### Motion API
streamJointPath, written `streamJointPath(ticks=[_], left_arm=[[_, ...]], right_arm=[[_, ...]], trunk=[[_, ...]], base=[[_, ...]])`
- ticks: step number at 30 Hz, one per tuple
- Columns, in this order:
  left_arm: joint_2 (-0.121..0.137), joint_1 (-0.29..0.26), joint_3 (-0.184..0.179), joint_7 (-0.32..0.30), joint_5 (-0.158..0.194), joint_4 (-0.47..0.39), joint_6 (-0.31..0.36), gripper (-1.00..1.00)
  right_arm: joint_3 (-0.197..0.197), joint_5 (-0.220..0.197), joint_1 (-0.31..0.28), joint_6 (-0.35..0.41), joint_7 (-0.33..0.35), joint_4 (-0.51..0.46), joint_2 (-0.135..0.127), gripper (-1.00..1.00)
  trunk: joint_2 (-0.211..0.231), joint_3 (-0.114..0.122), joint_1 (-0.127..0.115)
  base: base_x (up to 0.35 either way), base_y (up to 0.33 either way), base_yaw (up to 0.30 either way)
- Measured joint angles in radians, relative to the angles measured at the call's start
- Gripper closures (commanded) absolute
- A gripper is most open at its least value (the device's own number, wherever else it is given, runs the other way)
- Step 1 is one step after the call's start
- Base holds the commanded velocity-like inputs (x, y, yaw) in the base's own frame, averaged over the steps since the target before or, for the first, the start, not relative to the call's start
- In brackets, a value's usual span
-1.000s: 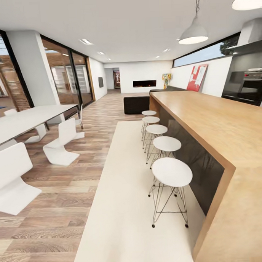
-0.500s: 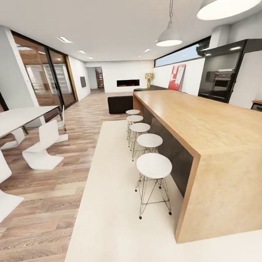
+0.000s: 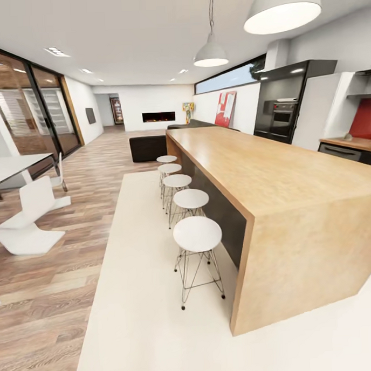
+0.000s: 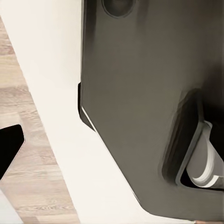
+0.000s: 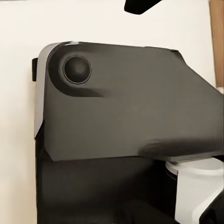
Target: Set up a coffee station on the kitchen countertop: keep the coffee maker on the countertop, move the bottle of coffee from the kitchen shelf to the counter next to the coffee maker, place a paper coffee filter on top of the coffee maker, put the saucer next to the coffee maker with the coffee cup on the saucer, and place the electric kettle next to the coffee maker.
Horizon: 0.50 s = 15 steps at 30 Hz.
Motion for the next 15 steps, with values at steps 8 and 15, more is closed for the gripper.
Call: streamJointPath(ticks=[8, 15], left_arm=[[0.000, 0.000, 0.000, 0.001, 0.000, 0.000, 0.006, -1.00], [-0.001, 0.000, 0.001, 0.001, 0.001, 0.000, 0.008, -1.00]], right_arm=[[0.000, 0.000, 0.000, 0.000, 0.000, 0.000, 0.000, -1.00], [0.000, 0.000, 0.000, 0.000, 0.000, 0.000, 0.000, -1.00]], trunk=[[0.056, 0.020, -0.031], [0.105, 0.039, -0.058]], base=[[0.000, 0.000, -0.279], [0.000, 0.000, -0.280]])
